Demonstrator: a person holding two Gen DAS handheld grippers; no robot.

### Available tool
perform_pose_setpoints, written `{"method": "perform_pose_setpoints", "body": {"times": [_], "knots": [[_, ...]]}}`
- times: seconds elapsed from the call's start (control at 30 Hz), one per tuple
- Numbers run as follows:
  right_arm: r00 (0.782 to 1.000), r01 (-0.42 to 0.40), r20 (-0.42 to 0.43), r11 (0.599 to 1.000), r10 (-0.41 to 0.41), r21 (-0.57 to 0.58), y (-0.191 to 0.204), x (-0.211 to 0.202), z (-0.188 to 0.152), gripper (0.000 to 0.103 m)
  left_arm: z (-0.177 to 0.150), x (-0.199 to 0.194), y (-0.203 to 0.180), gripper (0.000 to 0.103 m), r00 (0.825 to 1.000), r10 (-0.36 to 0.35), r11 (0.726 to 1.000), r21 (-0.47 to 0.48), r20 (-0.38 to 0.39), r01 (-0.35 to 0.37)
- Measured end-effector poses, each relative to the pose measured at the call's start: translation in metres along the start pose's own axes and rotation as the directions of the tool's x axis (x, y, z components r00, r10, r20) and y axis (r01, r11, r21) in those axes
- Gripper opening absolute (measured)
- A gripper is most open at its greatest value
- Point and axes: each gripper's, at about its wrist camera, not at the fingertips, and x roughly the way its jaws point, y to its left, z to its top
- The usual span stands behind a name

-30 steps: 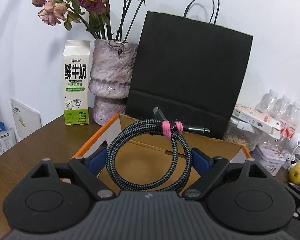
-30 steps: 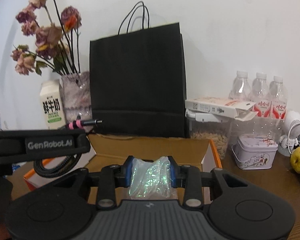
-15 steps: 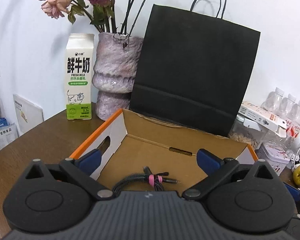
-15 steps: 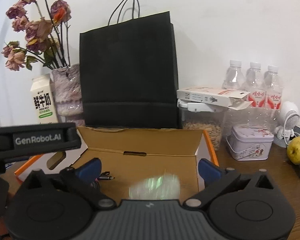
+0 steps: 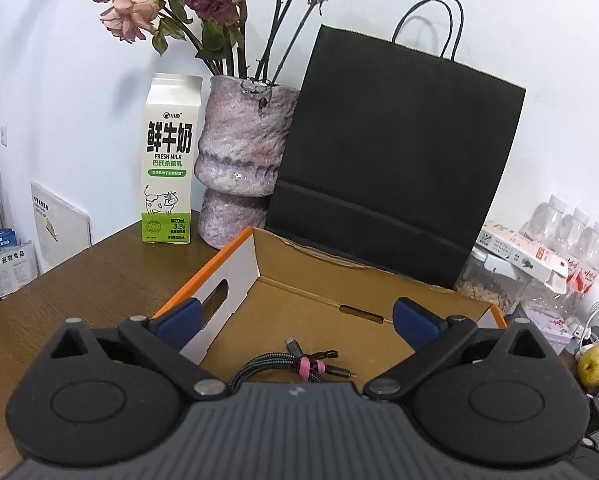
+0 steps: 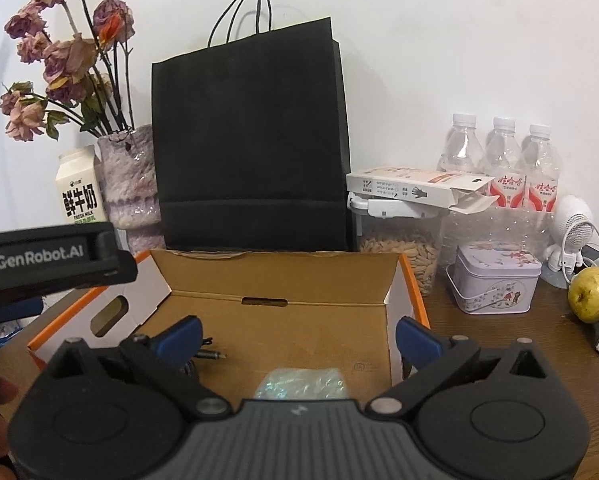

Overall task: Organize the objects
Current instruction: 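Open both tools to drop the cable and bag into the box, then move both tools back toward the remaining items on the table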

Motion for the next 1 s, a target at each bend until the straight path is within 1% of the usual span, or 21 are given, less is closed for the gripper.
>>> {"method": "perform_pose_setpoints", "body": {"times": [0.23,0.43,0.57,0.8,1.0], "knots": [[1.0,-0.003,0.015,1.0,0.003,0.005,-0.001,-0.016,0.007,0.103,0.003,-0.015,-0.001,0.103,1.0,-0.022,1.0,0.005,0.015,0.022],[1.0,0.001,0.015,1.0,-0.001,-0.017,0.003,-0.028,0.01,0.103,0.004,-0.027,0.0,0.103,1.0,-0.028,0.999,0.023,0.003,0.028],[1.0,-0.002,0.02,1.0,0.002,-0.024,0.004,-0.038,0.01,0.103,0.004,-0.04,0.002,0.103,1.0,-0.029,0.999,0.033,0.012,0.028],[1.0,-0.01,0.025,0.999,0.011,-0.035,0.004,-0.065,0.007,0.103,0.001,-0.067,0.004,0.103,0.998,-0.046,0.997,0.06,0.033,0.044],[1.0,-0.009,0.028,0.999,0.01,-0.048,0.004,-0.093,-0.001,0.103,-0.004,-0.101,0.011,0.103,0.996,-0.067,0.995,0.079,0.062,0.062]]}}
